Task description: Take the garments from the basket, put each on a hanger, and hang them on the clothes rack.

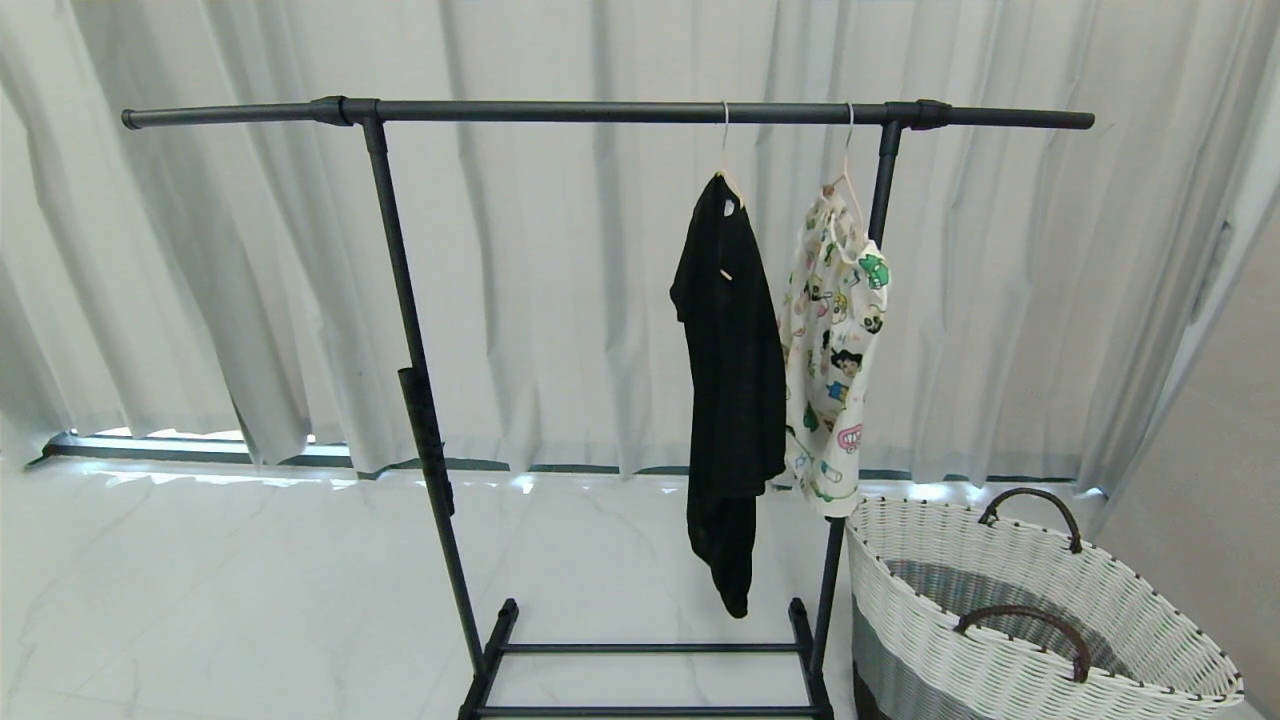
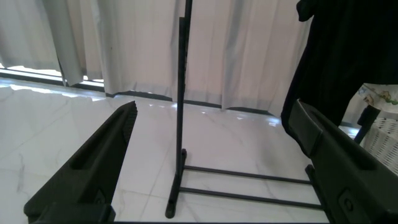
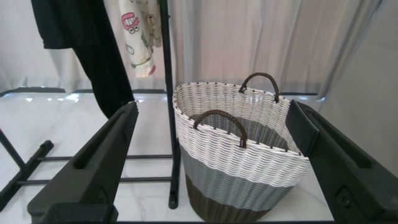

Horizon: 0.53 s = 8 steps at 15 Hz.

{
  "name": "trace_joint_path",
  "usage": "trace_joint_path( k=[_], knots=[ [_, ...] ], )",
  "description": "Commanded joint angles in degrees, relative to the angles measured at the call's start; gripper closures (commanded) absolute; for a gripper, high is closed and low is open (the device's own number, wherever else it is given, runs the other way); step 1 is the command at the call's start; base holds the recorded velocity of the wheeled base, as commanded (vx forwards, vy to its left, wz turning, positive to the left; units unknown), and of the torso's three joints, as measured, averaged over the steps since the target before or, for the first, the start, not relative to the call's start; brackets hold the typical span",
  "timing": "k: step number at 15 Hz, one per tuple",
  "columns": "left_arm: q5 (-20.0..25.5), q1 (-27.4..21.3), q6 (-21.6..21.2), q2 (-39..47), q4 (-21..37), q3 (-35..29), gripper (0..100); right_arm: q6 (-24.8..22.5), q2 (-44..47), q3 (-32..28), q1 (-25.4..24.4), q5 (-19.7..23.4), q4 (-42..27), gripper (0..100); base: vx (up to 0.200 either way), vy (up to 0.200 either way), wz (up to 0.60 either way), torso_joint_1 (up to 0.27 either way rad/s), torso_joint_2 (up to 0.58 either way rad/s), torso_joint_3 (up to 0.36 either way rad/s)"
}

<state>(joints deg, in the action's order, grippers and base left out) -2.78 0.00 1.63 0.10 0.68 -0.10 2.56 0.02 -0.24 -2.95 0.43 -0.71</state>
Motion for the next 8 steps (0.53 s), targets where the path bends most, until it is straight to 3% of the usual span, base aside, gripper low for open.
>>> trace_joint_path(
  k=[1,8],
  knots=[
    [0.0,0.0,0.0,-0.1,0.0,0.0,0,0.0,0.0,0.0,0.0,0.0,0.0,0,0.000,0.000,0.00,0.000,0.00,0.000],
    [0.0,0.0,0.0,0.0,0.0,0.0,0,0.0,0.0,0.0,0.0,0.0,0.0,0,0.000,0.000,0.00,0.000,0.00,0.000]
  ],
)
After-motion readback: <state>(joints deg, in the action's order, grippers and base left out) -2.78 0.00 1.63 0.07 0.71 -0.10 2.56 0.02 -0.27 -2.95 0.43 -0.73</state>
